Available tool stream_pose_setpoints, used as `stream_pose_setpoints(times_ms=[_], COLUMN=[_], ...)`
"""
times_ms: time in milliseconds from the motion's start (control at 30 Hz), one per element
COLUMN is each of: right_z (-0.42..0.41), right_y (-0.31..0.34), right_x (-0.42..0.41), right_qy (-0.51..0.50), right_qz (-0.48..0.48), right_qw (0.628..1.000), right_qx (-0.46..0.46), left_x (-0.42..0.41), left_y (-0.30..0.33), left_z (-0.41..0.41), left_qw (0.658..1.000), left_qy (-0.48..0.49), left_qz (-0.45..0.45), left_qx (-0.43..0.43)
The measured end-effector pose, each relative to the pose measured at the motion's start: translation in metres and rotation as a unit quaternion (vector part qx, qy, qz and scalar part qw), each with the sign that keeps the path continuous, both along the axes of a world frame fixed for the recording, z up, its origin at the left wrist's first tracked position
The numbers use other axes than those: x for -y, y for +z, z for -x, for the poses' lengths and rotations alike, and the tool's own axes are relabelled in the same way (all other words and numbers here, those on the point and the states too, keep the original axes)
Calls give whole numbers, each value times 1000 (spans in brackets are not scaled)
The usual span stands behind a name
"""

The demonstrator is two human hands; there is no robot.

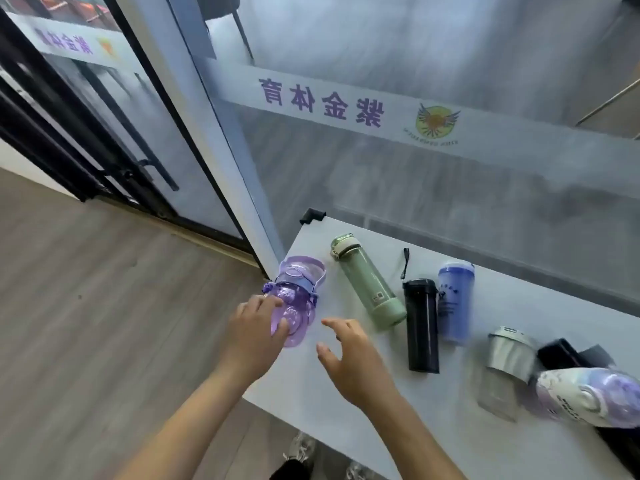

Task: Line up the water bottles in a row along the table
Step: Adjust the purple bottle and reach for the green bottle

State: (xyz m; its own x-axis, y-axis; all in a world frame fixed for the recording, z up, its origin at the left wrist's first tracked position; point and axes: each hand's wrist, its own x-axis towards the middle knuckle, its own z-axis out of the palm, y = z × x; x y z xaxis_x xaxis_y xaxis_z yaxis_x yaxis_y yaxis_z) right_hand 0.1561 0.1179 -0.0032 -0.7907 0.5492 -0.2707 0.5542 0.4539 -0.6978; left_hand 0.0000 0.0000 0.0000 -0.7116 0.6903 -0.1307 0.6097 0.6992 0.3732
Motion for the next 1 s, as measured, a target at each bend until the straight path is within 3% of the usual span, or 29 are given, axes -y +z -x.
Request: stream_pose_setpoints(times_ms=[233, 367, 667, 800, 900, 1000], right_z=[71, 96, 128, 136, 134, 125], right_y=[-37, -68, -100, -102, -103, -97], right_x=[-21, -37, -30, -16, -17, -21], right_qy=[-100, -152, -200, -238, -246, -220], right_qz=[162, 225, 353, 384, 351, 340], right_qw=[981, 959, 912, 892, 903, 914], right_qx=[37, 80, 54, -1, -10, -27], left_x=[-30, -43, -43, -37, -28, -20], left_y=[-33, -55, -81, -84, -84, -83], left_z=[48, 73, 99, 100, 94, 87], left_qw=[998, 985, 964, 940, 911, 907], left_qy=[10, 33, 106, 149, 165, 159], left_qz=[60, 93, 118, 50, -14, -89], left_qx=[36, 141, 214, 303, 377, 379])
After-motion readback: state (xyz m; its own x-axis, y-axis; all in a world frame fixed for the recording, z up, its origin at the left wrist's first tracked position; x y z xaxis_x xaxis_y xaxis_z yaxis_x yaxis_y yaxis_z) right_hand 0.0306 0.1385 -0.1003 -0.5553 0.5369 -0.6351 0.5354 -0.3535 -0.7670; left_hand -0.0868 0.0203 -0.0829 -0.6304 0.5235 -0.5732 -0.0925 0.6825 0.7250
